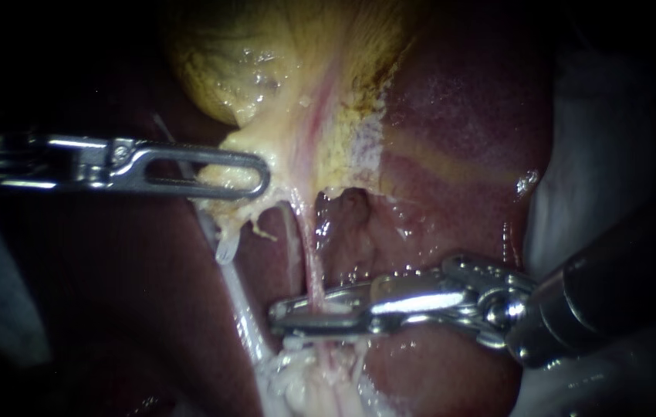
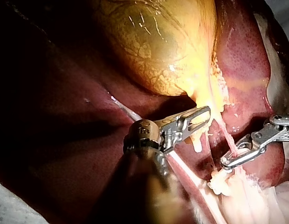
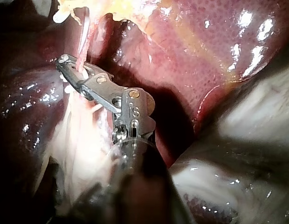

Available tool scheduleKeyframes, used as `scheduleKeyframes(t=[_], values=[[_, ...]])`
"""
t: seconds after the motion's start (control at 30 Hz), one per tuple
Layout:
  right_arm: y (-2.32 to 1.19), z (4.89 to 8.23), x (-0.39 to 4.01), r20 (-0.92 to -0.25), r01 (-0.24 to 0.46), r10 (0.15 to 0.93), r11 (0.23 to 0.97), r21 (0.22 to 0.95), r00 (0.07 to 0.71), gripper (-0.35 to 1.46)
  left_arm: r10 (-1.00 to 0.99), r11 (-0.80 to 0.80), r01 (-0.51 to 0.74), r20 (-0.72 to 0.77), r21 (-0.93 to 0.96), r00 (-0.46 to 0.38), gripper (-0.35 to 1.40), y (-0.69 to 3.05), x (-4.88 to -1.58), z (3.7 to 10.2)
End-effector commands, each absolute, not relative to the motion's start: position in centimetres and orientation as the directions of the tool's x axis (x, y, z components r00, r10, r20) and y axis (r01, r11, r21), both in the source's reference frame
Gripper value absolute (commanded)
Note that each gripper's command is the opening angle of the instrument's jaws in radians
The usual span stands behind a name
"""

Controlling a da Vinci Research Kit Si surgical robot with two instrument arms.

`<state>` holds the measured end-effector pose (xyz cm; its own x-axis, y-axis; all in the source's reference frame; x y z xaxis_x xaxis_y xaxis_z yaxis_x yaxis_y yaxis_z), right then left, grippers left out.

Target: Clipping second clip right tube

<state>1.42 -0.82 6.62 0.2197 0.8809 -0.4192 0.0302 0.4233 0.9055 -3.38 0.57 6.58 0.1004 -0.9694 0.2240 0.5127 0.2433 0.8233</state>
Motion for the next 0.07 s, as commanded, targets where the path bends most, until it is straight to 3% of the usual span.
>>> scheduleKeyframes(t=[0.03,0.07], values=[[-0.82,6.62,1.42,-0.419,0.030,0.881,0.423,0.906,0.220,-0.35,-0.969,0.243,0.513,0.224,0.823,0.100,-0.35,0.58,-3.38,6.59],[-0.82,6.62,1.42,-0.419,0.031,0.881,0.423,0.906,0.220,-0.35,-0.969,0.243,0.513,0.224,0.823,0.100,-0.35,0.58,-3.39,6.59]])
